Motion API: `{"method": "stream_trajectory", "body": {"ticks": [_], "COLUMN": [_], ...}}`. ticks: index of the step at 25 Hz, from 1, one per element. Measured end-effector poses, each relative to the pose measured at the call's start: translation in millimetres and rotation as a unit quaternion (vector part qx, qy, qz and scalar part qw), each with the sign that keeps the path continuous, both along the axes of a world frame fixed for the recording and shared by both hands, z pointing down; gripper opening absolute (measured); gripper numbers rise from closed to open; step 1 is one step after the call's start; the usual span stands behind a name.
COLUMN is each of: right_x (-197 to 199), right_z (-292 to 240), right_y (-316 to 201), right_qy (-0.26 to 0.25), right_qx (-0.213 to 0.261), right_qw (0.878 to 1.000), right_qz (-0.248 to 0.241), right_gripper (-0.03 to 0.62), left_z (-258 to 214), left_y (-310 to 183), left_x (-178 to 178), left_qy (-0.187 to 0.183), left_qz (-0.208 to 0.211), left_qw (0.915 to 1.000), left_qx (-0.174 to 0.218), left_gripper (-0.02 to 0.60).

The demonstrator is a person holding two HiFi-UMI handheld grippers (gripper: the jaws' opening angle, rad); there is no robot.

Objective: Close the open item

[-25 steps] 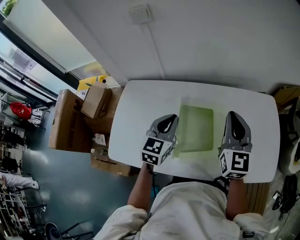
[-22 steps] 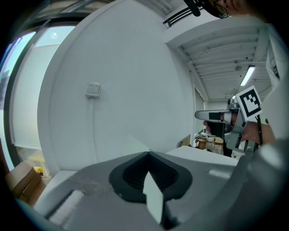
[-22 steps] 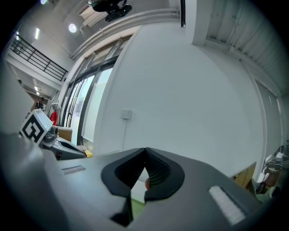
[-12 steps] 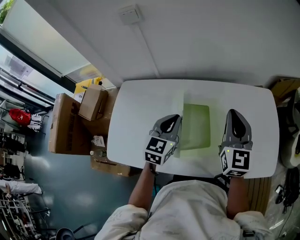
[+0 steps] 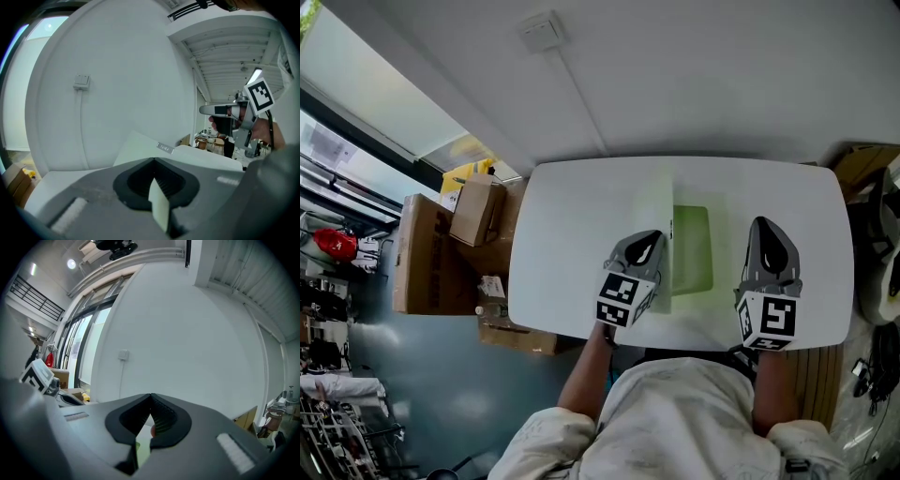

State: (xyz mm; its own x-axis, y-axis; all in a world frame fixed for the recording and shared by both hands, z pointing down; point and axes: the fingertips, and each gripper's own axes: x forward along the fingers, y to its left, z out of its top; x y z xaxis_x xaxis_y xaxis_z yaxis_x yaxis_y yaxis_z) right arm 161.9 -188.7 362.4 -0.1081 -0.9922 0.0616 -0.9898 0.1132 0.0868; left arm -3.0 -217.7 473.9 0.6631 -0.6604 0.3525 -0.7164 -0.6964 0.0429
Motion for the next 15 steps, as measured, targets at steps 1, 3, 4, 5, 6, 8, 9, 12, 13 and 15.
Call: {"method": "stream_trajectory", "body": {"ticks": [1, 3, 4, 5, 6, 8, 9, 12, 13, 15], "right_x": [0.8, 2.5, 3.6, 5.1, 7.0, 11.0, 12.6, 15.9, 17.1, 20.3], "right_z": [0.2, 0.9, 1.3, 1.7, 2.0, 2.8, 3.1, 3.3, 3.4, 3.8], "right_y": [0.1, -0.6, -0.9, -0.7, -0.1, 1.5, 2.0, 2.5, 2.7, 3.8], "right_qy": [0.0, 0.0, 0.0, 0.001, 0.001, 0.001, 0.0, 0.0, 0.0, 0.0], "right_qx": [0.0, -0.001, -0.002, -0.002, -0.003, -0.005, -0.006, -0.006, -0.006, -0.006], "right_qw": [1.0, 1.0, 1.0, 1.0, 1.0, 1.0, 1.0, 1.0, 1.0, 1.0], "right_qz": [0.0, 0.001, 0.002, 0.003, 0.004, 0.007, 0.008, 0.009, 0.01, 0.012], "right_gripper": [0.002, 0.002, 0.002, 0.002, 0.002, 0.002, 0.002, 0.002, 0.002, 0.002], "left_z": [1.2, 4.6, 7.1, 9.6, 10.7, 10.4, 11.2, 18.3, 21.9, 29.9], "left_y": [0.0, -0.4, -0.5, -0.3, 0.1, 1.2, 1.5, 1.8, 1.9, 2.5], "left_x": [2.3, 6.0, 7.5, 9.1, 11.5, 17.7, 20.3, 26.9, 28.9, 33.5], "left_qy": [0.001, 0.001, -0.001, -0.003, -0.004, -0.001, -0.001, -0.005, -0.006, -0.01], "left_qz": [0.001, 0.003, 0.005, 0.006, 0.006, 0.004, 0.002, -0.001, -0.001, 0.0], "left_qw": [1.0, 1.0, 1.0, 1.0, 1.0, 0.9999, 0.9999, 0.9998, 0.9997, 0.9995], "left_qx": [0.0, -0.002, -0.003, -0.004, -0.006, -0.009, -0.012, -0.022, -0.025, -0.03], "left_gripper": [0.0, 0.0, 0.0, 0.0, 0.0, 0.0, 0.0, 0.0, 0.0, 0.0]}}
